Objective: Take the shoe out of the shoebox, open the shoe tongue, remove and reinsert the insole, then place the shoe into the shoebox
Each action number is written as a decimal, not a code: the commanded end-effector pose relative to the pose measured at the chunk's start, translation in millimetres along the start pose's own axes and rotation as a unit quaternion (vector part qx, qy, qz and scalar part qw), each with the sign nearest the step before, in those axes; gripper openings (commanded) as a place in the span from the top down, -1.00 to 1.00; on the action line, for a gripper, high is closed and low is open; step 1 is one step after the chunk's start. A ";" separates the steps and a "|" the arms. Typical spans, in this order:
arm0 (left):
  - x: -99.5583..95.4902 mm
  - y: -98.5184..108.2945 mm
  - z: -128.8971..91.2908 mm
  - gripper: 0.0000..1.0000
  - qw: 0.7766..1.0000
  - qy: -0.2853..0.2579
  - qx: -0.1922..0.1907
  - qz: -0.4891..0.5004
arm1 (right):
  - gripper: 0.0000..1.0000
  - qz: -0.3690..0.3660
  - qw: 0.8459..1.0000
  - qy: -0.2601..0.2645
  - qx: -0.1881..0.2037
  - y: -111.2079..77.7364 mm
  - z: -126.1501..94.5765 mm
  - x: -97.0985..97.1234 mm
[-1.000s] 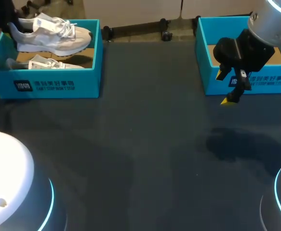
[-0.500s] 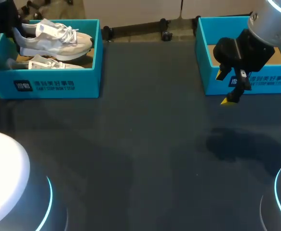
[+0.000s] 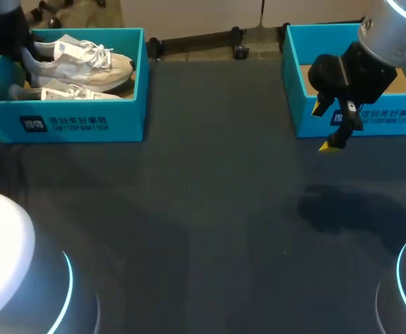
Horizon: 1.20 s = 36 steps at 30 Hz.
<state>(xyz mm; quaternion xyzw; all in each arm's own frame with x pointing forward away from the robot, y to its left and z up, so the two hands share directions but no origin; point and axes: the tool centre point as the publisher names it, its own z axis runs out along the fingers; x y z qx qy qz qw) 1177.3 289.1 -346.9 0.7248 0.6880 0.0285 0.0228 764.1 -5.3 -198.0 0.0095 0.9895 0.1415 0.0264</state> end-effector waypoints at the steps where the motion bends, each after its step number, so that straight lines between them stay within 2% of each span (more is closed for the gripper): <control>1: -1.8 3.1 8.8 1.00 1.000 0.004 -0.003 -0.001 | -1.00 0.000 1.000 0.001 0.001 0.4 1.1 -1.0; 25: -1.7 11.2 38.8 1.00 1.000 0.006 0.023 -0.004 | -1.00 0.000 1.000 0.001 0.001 0.4 1.1 -1.0; 26: -1.5 11.4 38.9 0.84 1.000 0.005 0.024 -0.004 | -1.00 0.000 1.000 0.001 0.001 0.4 1.1 -1.0; 27: -1.1 11.7 39.1 0.45 1.000 0.004 0.028 -0.003 | -1.00 0.000 1.000 0.001 0.001 0.4 1.1 -1.0; 28: -0.7 11.8 39.0 0.33 0.999 0.001 0.032 -0.003 | -1.00 0.000 1.000 0.001 0.001 0.4 1.1 -1.0; 30: -0.1 11.8 38.1 0.23 0.999 0.001 0.032 -0.003 | -1.00 0.000 1.000 0.001 0.001 0.4 1.1 -1.0; 34: -1.3 9.9 33.8 0.20 0.999 -0.002 0.036 0.003 | -1.00 0.000 1.000 0.001 0.001 0.4 1.1 -1.0; 36: -2.2 9.5 32.4 0.11 0.999 -0.002 0.037 0.006 | -1.00 0.000 1.000 0.001 0.001 0.4 1.1 -1.0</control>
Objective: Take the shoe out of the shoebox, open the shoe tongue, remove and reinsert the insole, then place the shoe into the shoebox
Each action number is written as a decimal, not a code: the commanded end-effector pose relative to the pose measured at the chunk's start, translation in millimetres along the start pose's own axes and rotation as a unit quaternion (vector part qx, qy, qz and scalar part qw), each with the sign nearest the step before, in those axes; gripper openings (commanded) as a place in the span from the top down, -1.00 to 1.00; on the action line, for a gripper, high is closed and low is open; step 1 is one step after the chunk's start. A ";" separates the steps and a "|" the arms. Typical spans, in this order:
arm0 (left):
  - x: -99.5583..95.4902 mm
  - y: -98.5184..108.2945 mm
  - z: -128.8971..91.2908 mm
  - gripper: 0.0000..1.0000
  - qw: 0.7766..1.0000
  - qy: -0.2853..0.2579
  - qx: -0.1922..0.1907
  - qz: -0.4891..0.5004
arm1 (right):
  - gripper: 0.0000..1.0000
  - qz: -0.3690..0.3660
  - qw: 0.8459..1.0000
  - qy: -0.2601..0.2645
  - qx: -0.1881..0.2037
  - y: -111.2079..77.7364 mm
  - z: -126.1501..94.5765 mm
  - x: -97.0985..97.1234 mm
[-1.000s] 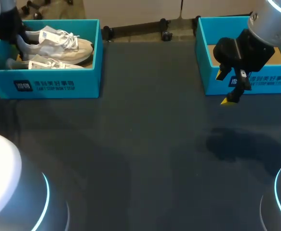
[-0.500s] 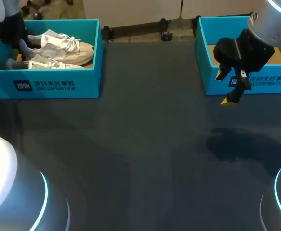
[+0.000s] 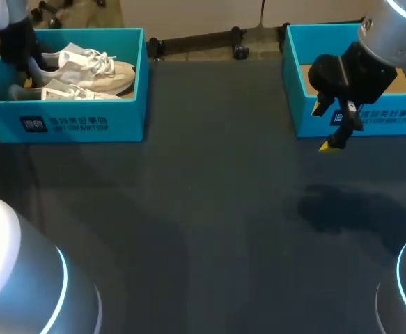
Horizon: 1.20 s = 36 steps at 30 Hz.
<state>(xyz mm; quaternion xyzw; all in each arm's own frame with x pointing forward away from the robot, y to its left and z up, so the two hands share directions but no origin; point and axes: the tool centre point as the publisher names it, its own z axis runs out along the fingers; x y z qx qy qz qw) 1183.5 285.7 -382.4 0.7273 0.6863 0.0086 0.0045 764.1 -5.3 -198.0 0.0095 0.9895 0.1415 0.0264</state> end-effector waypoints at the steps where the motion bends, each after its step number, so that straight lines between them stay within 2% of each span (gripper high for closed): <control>1: 0.7 5.3 -4.1 0.04 1.000 0.000 0.010 0.007 | -1.00 0.000 1.000 0.001 0.001 0.4 1.1 -1.0; 3: -0.4 5.5 -4.6 -0.20 1.000 -0.001 0.012 0.009 | -1.00 0.000 1.000 0.001 0.001 0.4 1.1 -1.0; 11: -2.8 6.2 -16.9 -0.63 1.000 -0.008 0.020 0.023 | -1.00 0.000 1.000 0.001 0.001 0.4 1.1 -1.0; 22: -10.2 7.8 -46.9 -0.48 0.999 -0.023 0.023 0.041 | -1.00 0.000 1.000 0.001 0.001 0.4 1.1 -1.0; 29: -12.5 0.1 -75.8 -0.83 0.998 -0.028 0.010 0.056 | -1.00 0.000 1.000 0.001 0.001 0.4 1.1 -1.0; 36: -16.2 -12.4 -99.4 -0.98 0.997 -0.031 0.002 0.069 | -1.00 0.000 1.000 0.001 0.001 0.4 1.1 -1.0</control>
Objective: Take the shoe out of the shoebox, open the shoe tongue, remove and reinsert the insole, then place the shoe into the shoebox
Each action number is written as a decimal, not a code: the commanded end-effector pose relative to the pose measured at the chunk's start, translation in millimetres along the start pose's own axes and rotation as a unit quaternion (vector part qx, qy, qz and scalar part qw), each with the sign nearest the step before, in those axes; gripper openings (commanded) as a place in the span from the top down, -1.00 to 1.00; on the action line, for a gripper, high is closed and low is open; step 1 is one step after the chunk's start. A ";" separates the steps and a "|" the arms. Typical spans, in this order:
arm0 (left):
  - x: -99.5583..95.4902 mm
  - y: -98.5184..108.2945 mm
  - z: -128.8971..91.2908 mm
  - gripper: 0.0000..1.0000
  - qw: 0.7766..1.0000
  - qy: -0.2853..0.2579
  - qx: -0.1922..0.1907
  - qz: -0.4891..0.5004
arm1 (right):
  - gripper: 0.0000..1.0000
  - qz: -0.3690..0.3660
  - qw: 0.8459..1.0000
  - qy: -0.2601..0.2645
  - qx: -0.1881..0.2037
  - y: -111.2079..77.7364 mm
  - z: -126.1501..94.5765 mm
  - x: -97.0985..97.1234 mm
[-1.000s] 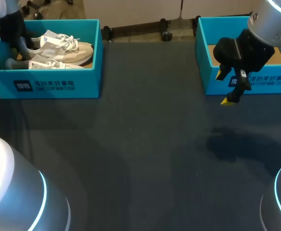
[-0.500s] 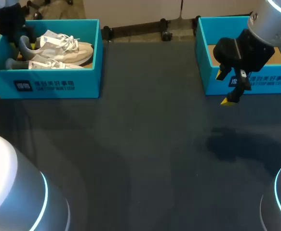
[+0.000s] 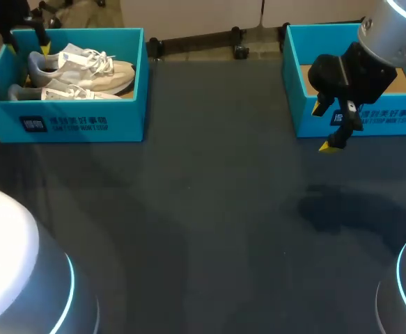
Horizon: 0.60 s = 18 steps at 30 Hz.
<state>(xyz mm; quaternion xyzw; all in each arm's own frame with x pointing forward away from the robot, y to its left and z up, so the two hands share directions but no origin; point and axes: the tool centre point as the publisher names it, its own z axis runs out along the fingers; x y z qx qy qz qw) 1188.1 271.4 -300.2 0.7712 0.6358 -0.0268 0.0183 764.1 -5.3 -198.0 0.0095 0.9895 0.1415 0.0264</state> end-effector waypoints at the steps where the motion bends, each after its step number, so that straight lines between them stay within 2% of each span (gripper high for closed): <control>1: -7.0 -20.6 -18.2 -0.98 1.000 0.006 -0.011 0.003 | -1.00 0.000 1.000 0.001 0.001 0.4 1.1 -1.0; 8: -11.7 -38.0 -39.2 -1.00 1.000 0.003 -0.006 0.018 | -1.00 0.000 1.000 0.001 0.001 0.4 1.1 -1.0; 18: -11.7 -38.0 -39.2 -1.00 1.000 0.003 -0.006 0.018 | -1.00 0.000 1.000 0.001 0.001 0.4 1.1 -1.0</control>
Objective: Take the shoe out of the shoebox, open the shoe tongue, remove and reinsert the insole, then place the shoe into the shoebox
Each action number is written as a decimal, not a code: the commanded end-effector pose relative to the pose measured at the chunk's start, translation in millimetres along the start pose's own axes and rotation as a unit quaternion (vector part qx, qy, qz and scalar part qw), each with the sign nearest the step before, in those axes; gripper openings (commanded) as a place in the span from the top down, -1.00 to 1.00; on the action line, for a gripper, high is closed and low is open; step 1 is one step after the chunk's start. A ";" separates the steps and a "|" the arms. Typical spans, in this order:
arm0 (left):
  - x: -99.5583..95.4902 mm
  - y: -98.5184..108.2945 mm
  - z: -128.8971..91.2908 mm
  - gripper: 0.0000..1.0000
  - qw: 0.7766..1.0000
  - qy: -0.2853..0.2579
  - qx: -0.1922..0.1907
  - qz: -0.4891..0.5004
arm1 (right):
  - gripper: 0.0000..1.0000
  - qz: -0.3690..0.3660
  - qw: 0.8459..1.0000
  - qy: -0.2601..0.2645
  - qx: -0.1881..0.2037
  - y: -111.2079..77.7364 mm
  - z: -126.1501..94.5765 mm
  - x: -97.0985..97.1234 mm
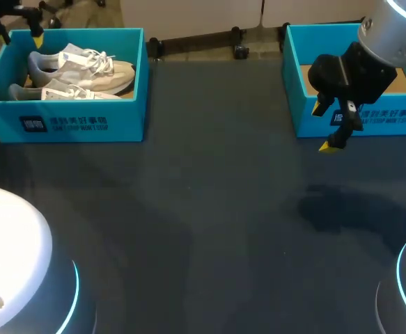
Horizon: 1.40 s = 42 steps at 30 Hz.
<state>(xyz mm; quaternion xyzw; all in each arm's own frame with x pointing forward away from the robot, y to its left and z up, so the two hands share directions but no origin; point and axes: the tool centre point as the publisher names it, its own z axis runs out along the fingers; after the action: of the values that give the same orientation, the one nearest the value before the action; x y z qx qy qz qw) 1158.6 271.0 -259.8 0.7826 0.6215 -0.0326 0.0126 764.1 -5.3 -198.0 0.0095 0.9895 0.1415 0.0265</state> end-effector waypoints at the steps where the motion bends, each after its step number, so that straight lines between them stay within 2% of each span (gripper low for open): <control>1: -3.4 -8.7 0.7 -1.00 1.000 0.004 -0.015 0.000 | -1.00 0.000 1.000 0.001 0.001 0.4 1.1 -1.0; 9: -3.4 -8.7 0.7 -1.00 1.000 0.004 -0.015 0.000 | -1.00 0.000 1.000 0.001 0.001 0.4 1.1 -1.0; 16: -9.5 -48.8 -2.7 -1.00 0.999 0.028 0.010 0.024 | -1.00 0.000 1.000 0.001 0.001 0.4 1.1 -1.0; 28: -9.7 -87.3 -1.5 -1.00 0.999 0.026 0.007 0.034 | -1.00 0.000 1.000 0.001 0.001 0.4 1.1 -1.0; 29: -9.6 -90.0 -0.3 -0.87 0.999 0.028 -0.002 0.027 | -1.00 0.000 1.000 0.001 0.001 0.4 1.1 -1.0; 31: -9.1 -94.5 3.3 -0.75 0.999 0.033 -0.012 0.019 | -1.00 0.000 1.000 0.001 0.001 0.4 1.1 -1.0; 33: -8.3 -96.5 5.2 -0.70 0.999 0.031 -0.010 0.020 | -1.00 0.000 1.000 0.001 0.001 0.4 1.1 -1.0; 34: -7.4 -97.2 7.4 -0.39 0.999 0.030 -0.011 0.017 | -1.00 0.000 1.000 0.001 0.001 0.4 1.1 -1.0; 41: -4.3 -102.0 15.4 -0.23 0.999 0.033 -0.015 0.008 | -1.00 0.000 1.000 0.001 0.001 0.4 1.1 -1.0; 42: -4.0 -102.6 16.3 -0.15 0.999 0.031 -0.015 0.009 | -1.00 0.000 1.000 0.001 0.001 0.4 1.1 -1.0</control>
<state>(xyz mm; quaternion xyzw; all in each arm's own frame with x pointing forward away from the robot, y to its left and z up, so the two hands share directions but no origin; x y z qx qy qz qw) 1064.5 288.5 -270.8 0.7878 0.6152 -0.0194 -0.0203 764.1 -5.3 -198.0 0.0095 0.9895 0.1415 0.0264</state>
